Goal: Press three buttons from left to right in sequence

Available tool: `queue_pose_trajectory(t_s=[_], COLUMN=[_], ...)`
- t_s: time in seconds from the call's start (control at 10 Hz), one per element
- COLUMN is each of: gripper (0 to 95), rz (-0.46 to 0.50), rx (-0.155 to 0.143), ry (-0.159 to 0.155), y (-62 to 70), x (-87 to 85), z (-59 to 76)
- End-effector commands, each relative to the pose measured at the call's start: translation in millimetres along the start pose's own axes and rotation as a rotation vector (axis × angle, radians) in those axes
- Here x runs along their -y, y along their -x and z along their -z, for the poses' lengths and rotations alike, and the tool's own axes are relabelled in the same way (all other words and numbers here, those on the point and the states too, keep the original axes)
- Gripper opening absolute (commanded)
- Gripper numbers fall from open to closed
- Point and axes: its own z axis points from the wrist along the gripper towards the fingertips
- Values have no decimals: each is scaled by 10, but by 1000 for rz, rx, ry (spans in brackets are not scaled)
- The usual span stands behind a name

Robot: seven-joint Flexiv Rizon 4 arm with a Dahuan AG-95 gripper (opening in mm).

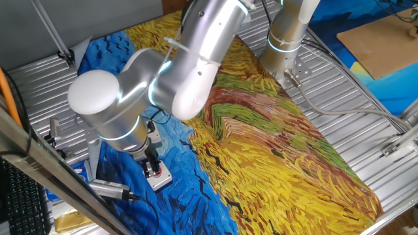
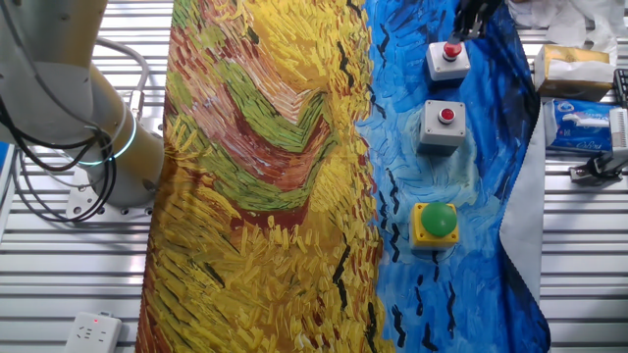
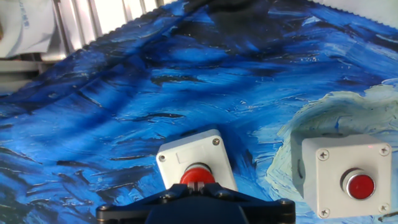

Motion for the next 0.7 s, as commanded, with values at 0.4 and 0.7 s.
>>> queue_pose_trajectory(t_s=[0.4, 0.7], gripper=[0, 0], rz=[-1, 37], rx=[-4, -17], ry=[-9, -6], y=[-131, -190], x=[98, 388], z=[304, 427])
